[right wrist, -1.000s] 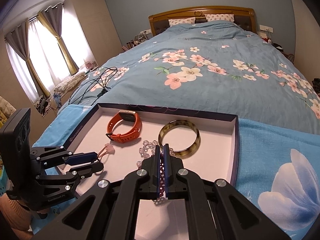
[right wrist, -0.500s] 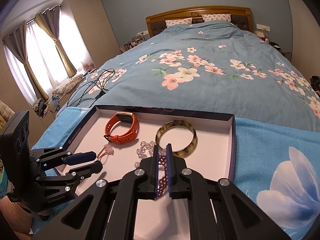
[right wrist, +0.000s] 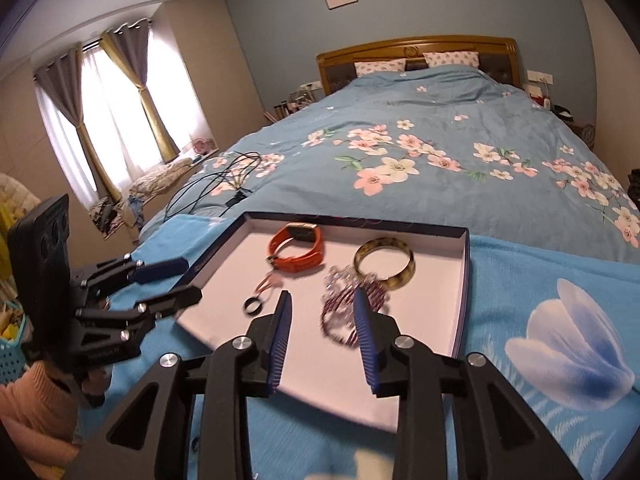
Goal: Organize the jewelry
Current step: 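Lift both open tools away from the tray toward the loose rings, then grasp the small gold green-stone ring with the right tool while the left tool grasps the green-bead ring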
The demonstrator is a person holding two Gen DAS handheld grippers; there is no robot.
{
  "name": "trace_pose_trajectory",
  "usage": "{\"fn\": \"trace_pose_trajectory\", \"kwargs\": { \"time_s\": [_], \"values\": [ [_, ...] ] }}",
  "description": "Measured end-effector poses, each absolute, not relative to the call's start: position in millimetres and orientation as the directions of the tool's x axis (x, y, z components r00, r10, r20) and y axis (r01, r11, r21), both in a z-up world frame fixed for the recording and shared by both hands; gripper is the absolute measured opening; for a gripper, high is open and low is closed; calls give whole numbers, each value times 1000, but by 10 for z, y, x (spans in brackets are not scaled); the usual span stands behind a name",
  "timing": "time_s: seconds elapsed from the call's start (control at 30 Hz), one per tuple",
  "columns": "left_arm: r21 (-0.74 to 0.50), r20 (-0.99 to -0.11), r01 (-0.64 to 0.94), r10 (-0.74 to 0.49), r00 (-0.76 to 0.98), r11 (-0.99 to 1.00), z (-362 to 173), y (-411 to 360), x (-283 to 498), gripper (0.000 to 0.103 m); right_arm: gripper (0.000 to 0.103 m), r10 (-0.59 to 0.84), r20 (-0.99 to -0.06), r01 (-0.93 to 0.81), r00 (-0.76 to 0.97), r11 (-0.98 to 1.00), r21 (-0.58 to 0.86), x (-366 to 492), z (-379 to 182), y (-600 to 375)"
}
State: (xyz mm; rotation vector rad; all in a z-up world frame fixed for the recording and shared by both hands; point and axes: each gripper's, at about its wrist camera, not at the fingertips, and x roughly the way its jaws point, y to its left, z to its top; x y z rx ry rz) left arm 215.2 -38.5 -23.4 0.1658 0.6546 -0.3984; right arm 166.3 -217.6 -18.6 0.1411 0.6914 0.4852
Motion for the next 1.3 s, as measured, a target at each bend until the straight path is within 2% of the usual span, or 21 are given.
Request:
{"fn": "trace_pose_trajectory", "kwargs": {
  "time_s": [0.23, 0.67, 0.87, 0.93, 1.03, 1.3],
  "values": [
    [37, -598, 421, -318, 736, 906, -184, -213, 1750, 51, 31, 482, -608, -433, 631, 869, 240, 1198, -253, -2093],
    [-18, -642, 403, -320, 697, 915, -435, 71, 1347, 53, 30, 494, -692, -467, 527, 848, 250, 698, -672, -1951],
    [-25, -654, 397, -316, 688, 917, -536, 95, 1216, 55, 15, 498, -698, -467, 514, 846, 259, 692, -718, -1902],
    [-31, -658, 399, -319, 682, 916, -560, 110, 1179, 55, 5, 499, -702, -467, 508, 845, 263, 694, -738, -1898],
    [-34, -661, 395, -317, 680, 918, -575, 124, 1148, 55, 1, 497, -701, -463, 511, 847, 262, 687, -738, -1906],
    [-39, -660, 405, -328, 676, 913, -589, 149, 1055, 55, 1, 513, -661, -440, 547, 849, 294, 658, -634, -2028]
  ]
}}
